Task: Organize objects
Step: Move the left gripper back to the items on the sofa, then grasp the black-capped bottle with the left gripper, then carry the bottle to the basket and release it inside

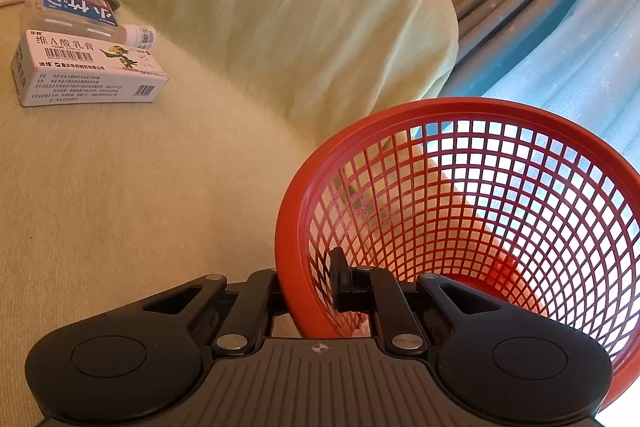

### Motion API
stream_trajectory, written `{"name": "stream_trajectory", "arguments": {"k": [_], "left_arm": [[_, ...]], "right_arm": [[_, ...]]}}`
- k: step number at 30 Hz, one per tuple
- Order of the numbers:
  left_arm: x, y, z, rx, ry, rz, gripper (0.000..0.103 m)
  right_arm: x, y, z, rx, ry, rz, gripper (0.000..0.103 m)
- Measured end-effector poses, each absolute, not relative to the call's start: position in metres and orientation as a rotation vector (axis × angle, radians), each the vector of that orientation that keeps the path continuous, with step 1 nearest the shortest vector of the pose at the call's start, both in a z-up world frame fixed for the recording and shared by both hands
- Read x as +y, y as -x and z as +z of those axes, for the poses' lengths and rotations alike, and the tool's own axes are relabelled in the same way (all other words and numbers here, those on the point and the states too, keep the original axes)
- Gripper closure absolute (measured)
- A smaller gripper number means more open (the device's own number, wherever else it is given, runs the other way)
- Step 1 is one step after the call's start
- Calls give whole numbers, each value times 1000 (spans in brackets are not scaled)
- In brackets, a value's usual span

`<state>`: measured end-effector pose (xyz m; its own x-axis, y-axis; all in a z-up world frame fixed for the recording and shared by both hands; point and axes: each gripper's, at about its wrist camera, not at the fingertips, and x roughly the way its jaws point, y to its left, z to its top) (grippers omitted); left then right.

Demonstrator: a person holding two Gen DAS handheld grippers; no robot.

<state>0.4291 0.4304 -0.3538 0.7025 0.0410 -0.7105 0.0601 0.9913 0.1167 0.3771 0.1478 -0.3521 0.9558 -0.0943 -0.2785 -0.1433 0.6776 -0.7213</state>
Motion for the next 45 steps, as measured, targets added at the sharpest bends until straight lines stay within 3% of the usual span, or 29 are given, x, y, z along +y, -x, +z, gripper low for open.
{"name": "stream_trajectory", "arguments": {"k": [4, 6, 27, 45], "left_arm": [[430, -431, -357, 803, -165, -7, 71], [429, -431, -357, 803, -178, 0, 83], [422, -409, -311, 714, -340, -51, 84], [332, -442, -240, 571, -405, -394, 84]], "right_arm": [[148, -377, -352, 306, 830, 30, 97], [147, -376, -351, 306, 830, 32, 96], [148, -375, -352, 307, 829, 33, 96], [148, -373, -353, 304, 817, 34, 96]]}}
